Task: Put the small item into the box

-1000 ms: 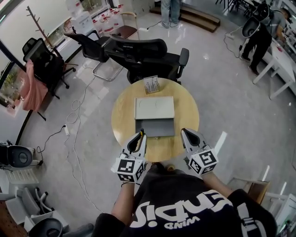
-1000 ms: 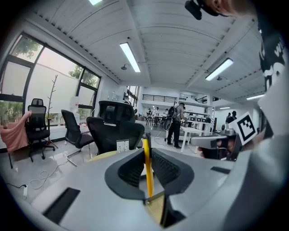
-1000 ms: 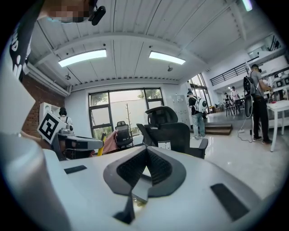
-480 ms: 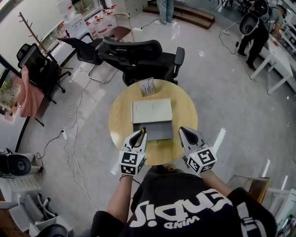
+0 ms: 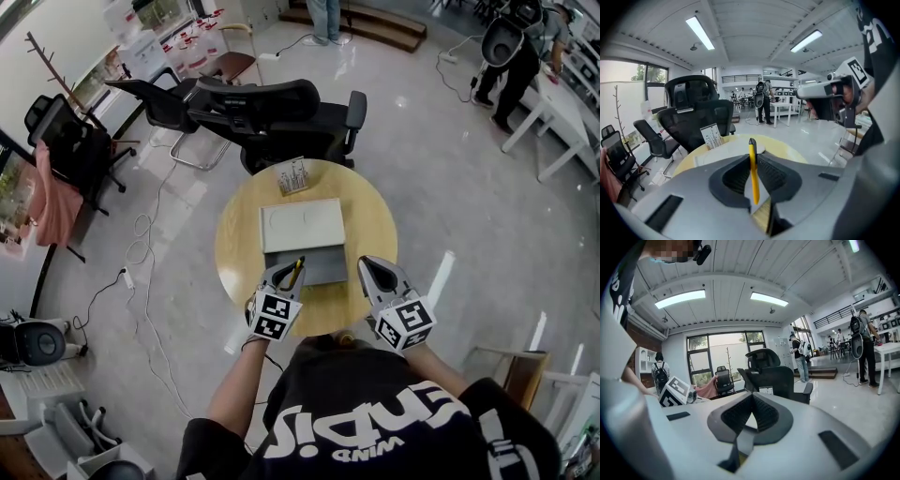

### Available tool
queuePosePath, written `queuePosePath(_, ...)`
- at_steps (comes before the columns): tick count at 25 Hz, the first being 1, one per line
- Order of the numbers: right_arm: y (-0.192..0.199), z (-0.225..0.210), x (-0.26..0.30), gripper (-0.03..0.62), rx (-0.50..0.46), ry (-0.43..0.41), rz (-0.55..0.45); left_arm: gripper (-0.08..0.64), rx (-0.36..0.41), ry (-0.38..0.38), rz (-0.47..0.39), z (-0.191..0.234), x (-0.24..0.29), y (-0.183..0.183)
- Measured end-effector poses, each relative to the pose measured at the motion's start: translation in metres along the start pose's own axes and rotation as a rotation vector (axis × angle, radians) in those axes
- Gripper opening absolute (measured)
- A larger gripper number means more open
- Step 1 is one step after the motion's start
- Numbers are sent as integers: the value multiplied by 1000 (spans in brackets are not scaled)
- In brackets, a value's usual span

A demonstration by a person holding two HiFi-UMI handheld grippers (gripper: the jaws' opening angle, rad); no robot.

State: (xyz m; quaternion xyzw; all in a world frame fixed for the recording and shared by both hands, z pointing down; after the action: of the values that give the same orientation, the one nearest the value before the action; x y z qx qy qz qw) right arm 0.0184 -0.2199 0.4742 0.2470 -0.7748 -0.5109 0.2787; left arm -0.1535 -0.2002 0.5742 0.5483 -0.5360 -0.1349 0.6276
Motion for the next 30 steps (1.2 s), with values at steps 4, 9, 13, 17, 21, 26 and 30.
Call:
queuePosePath(4, 2, -5, 0, 0, 4, 11, 9, 58, 35, 45, 32, -3, 19, 5)
queuePosePath(9, 3, -10, 3, 1, 7, 23, 16, 58, 72, 111, 94, -6, 44, 18)
queuePosePath(13, 3, -14, 6, 1, 9, 25, 22, 58, 94, 157, 161, -8, 62, 32)
queuePosePath(17, 5, -17, 8, 0, 9, 28, 29, 58, 121, 192, 215, -9, 77, 44)
queuePosePath(21, 4, -24, 9, 0, 10, 44, 35, 58, 140, 230, 263, -12, 88, 54)
queuePosePath(26, 1, -34, 8, 0, 9, 65, 37, 58, 159, 239, 297, -11, 99, 60)
queuePosePath(30, 0, -40, 6, 0, 11, 80, 33, 58, 163, 247, 309, -13, 105, 60)
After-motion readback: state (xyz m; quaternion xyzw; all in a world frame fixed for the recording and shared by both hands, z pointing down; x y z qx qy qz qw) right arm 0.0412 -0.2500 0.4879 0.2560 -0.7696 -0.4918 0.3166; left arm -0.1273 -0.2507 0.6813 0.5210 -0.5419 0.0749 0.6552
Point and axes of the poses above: the fingertips, and each gripper's own axes: x forward along the fingers, z to its left, y out of its underside, the point moved 4 cm from there along -x, backward along the fingers, and after that the axes turned 9 degrees about x, right-handed, at the moved point
